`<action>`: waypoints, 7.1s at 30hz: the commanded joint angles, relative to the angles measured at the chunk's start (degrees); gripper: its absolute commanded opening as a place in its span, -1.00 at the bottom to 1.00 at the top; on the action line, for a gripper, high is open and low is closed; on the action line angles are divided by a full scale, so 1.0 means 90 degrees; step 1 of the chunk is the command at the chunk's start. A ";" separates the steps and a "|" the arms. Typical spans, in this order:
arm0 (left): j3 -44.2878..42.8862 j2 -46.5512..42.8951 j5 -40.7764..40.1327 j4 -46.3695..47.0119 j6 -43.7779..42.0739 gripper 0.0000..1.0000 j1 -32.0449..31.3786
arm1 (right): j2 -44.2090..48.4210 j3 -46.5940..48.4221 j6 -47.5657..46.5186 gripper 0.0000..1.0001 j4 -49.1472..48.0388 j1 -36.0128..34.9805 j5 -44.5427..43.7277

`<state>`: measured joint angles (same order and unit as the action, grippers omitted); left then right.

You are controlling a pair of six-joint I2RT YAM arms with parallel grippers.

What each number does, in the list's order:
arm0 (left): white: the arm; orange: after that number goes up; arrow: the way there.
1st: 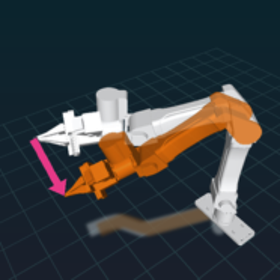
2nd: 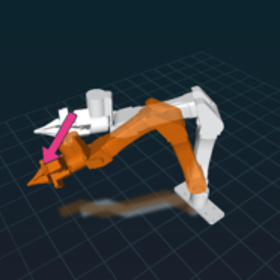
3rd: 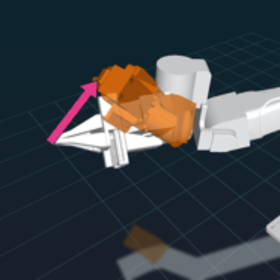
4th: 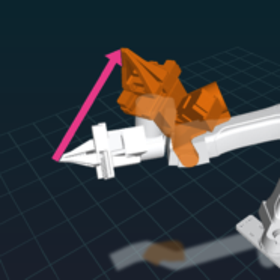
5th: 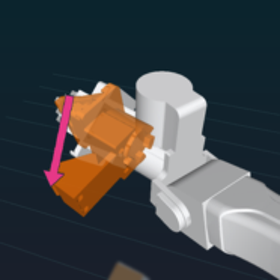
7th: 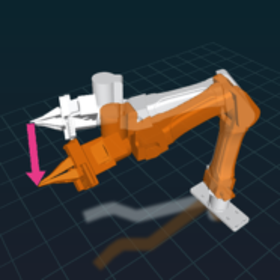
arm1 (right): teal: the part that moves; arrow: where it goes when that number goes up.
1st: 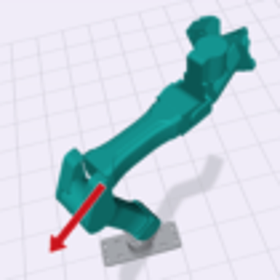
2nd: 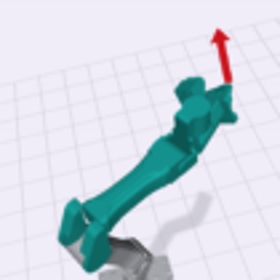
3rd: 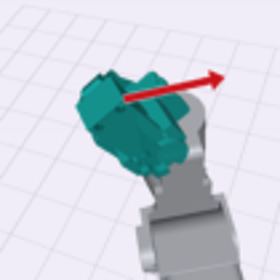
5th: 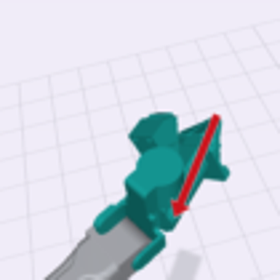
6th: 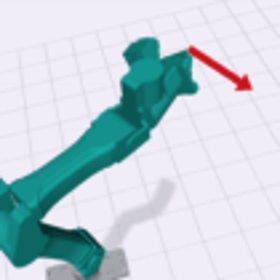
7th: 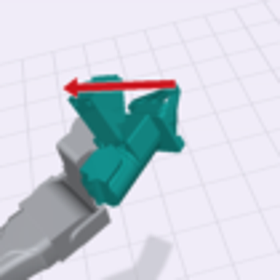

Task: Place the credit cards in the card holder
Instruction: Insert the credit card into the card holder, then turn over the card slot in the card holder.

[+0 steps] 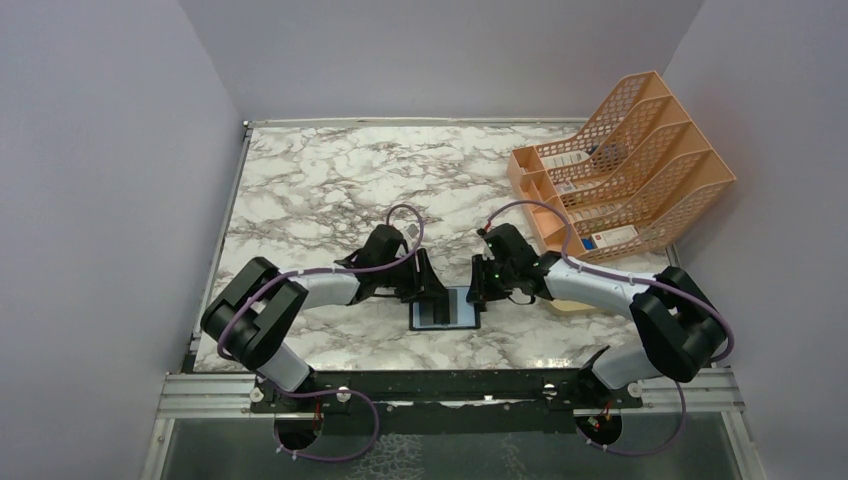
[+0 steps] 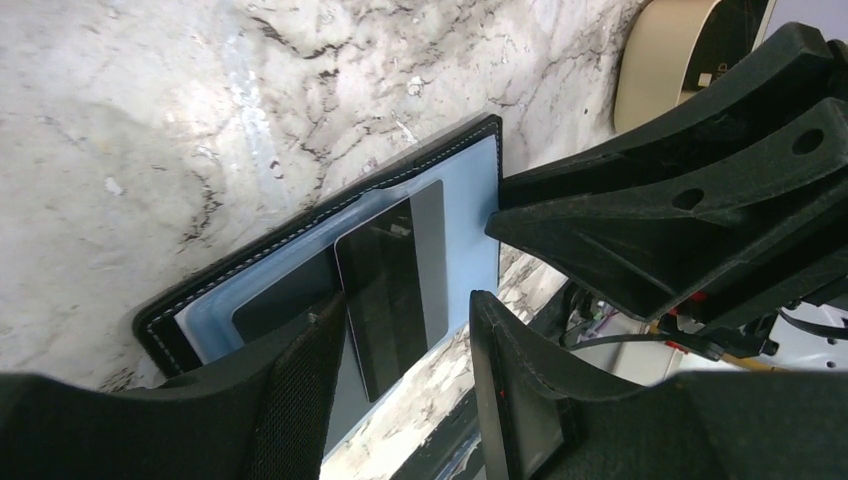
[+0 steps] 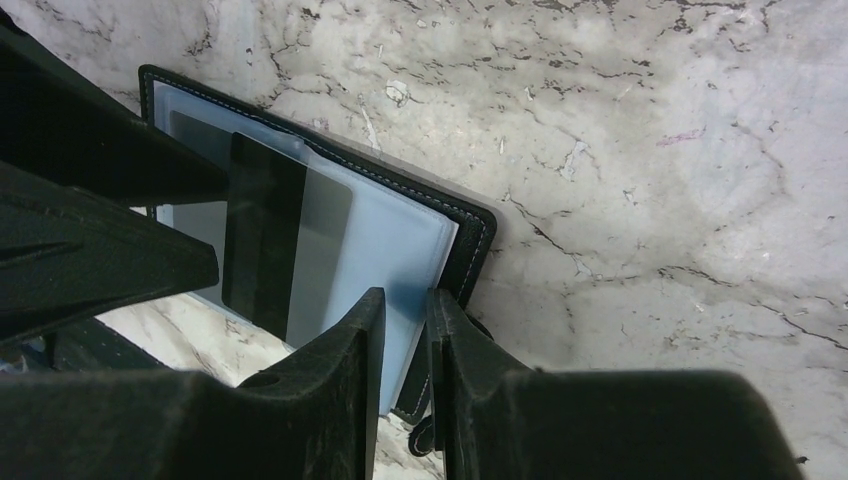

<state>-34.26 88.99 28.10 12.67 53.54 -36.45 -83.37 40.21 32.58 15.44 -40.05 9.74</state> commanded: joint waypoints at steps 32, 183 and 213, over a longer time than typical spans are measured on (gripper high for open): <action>-0.0464 0.0266 0.0005 0.0413 0.0553 0.02 -0.0717 | 0.0077 -0.0214 0.0493 -0.60 -0.0613 -0.0032 0.0083; -0.1028 -0.0798 -0.0186 -0.2794 -0.1380 -0.23 0.0714 | -0.0021 0.0762 0.0453 -0.54 0.0612 -0.1327 -0.1900; -0.0578 -0.1036 0.0226 -0.1235 -0.0583 0.04 0.0348 | 0.2283 0.0853 -0.0130 -0.39 0.1484 -0.1331 -0.4082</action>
<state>-36.36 83.11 34.13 6.85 52.73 -33.15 -62.85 47.57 34.65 26.35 -51.79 -19.77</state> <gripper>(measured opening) 0.470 0.285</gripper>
